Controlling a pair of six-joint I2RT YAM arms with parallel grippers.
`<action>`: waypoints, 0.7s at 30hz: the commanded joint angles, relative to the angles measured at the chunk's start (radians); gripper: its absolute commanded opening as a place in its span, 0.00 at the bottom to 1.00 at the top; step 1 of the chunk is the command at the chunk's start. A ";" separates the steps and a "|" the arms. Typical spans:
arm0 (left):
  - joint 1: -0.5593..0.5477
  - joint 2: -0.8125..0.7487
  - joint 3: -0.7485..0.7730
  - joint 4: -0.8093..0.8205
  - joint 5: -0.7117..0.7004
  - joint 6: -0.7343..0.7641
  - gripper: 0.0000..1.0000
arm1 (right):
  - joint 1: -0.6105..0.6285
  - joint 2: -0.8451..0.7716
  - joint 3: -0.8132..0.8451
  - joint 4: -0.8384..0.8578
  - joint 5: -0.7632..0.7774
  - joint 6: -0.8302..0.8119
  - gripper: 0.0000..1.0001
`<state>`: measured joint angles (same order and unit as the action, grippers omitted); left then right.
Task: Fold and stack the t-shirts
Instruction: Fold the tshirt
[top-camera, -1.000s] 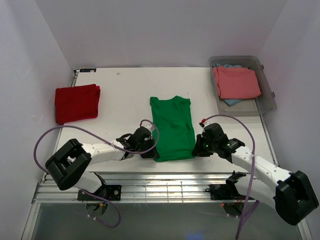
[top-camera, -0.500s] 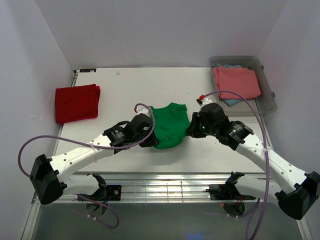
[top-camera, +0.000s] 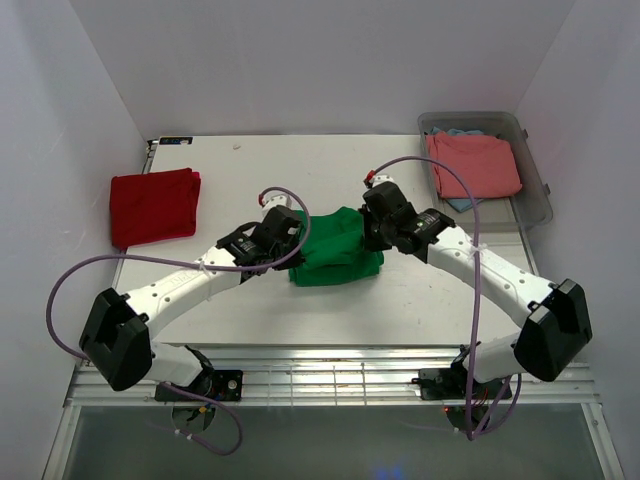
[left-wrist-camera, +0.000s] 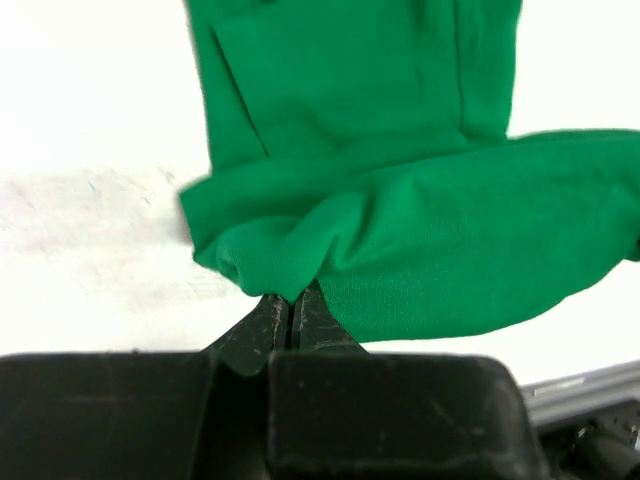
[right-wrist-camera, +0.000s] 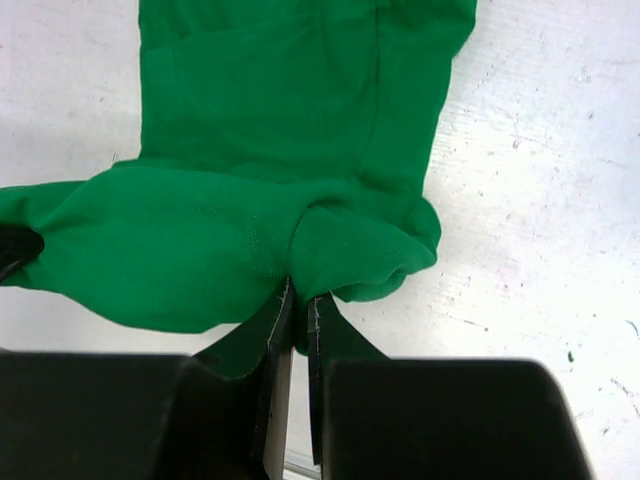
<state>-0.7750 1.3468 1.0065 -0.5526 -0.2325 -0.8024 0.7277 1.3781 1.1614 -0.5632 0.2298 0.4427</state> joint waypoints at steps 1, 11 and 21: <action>0.060 0.006 0.004 0.078 0.022 0.052 0.00 | -0.014 0.041 0.084 0.059 0.057 -0.038 0.08; 0.183 0.172 0.049 0.186 0.189 0.115 0.00 | -0.082 0.222 0.173 0.077 0.042 -0.108 0.08; 0.258 0.376 0.190 0.214 0.268 0.160 0.00 | -0.140 0.397 0.271 0.095 0.002 -0.170 0.08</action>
<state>-0.5457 1.7287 1.1400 -0.3649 0.0025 -0.6716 0.6075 1.7493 1.3685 -0.5121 0.2314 0.3149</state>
